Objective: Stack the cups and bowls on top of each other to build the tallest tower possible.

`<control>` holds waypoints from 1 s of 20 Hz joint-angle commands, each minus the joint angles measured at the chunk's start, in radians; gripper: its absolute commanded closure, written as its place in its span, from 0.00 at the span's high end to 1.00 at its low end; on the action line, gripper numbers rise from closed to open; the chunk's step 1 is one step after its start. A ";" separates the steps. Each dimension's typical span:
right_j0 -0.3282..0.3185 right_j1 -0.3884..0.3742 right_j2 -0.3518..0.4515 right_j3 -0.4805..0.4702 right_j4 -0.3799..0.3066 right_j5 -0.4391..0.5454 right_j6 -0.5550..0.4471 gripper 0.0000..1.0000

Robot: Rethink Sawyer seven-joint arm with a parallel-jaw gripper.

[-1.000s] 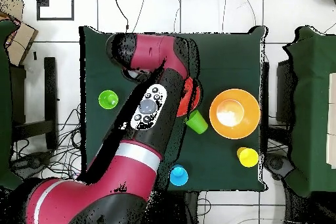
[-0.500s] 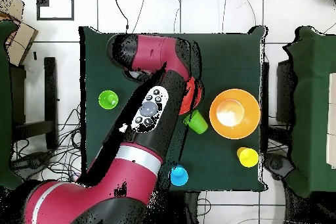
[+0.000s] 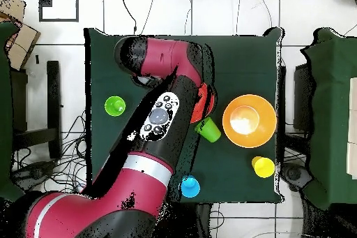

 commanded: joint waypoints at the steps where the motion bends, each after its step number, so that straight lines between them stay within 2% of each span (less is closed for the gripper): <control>1: -0.006 -0.005 0.083 0.054 0.011 -0.019 0.153 0.00; 20: -0.012 0.015 0.071 0.003 0.012 -0.001 0.166 0.00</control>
